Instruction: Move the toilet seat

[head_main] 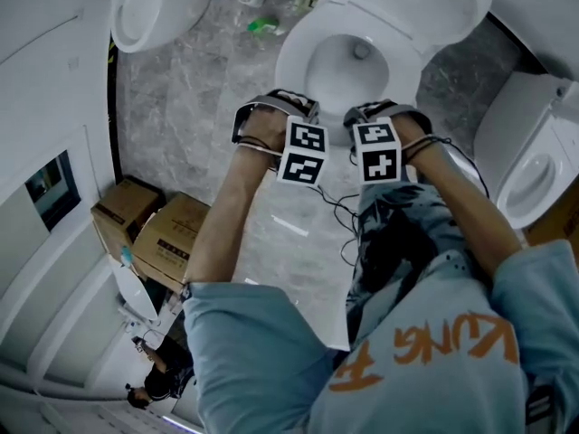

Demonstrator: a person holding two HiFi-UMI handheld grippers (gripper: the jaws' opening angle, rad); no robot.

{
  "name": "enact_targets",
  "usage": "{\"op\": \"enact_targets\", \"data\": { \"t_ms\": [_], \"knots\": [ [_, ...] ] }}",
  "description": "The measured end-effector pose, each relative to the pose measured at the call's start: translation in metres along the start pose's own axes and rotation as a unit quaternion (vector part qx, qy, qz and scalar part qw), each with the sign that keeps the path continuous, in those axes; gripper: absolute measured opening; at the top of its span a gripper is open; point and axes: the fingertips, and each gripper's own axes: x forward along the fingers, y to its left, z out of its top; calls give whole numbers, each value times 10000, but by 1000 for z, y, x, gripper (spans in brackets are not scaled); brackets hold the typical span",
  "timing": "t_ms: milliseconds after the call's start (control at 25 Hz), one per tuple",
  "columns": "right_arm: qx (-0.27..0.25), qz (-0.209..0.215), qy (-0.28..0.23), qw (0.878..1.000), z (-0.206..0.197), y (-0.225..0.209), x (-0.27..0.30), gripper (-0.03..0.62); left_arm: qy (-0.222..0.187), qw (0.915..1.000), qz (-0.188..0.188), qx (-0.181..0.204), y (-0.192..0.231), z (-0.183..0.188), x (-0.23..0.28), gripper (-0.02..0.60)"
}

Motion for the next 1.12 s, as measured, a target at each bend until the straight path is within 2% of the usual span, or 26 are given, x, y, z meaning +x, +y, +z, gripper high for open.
{"op": "enact_targets", "data": {
  "t_ms": [160, 400, 640, 880, 1000, 1120],
  "knots": [
    [5, -148, -133, 9998, -5, -10, -14, 232, 168, 9998, -54, -40, 13, -2, -12, 268],
    [101, -448, -311, 9985, -4, -8, -48, 209, 164, 9996, 8, -250, 22, 5, -45, 259],
    [126, -732, -419, 9964, -8, -16, -76, 189, 320, 9992, 141, -199, 39, 9, -71, 245],
    [104, -1235, -548, 9908, -15, -25, -105, 169, 551, 9982, 191, 160, 60, 15, -98, 242],
    [234, -1447, -634, 9872, -22, -33, -122, 161, 710, 9965, 211, 395, 76, 20, -112, 242],
    [415, -1667, -709, 9826, -30, -40, -140, 153, 693, 9962, 260, 450, 92, 25, -128, 239]
  ]
}}
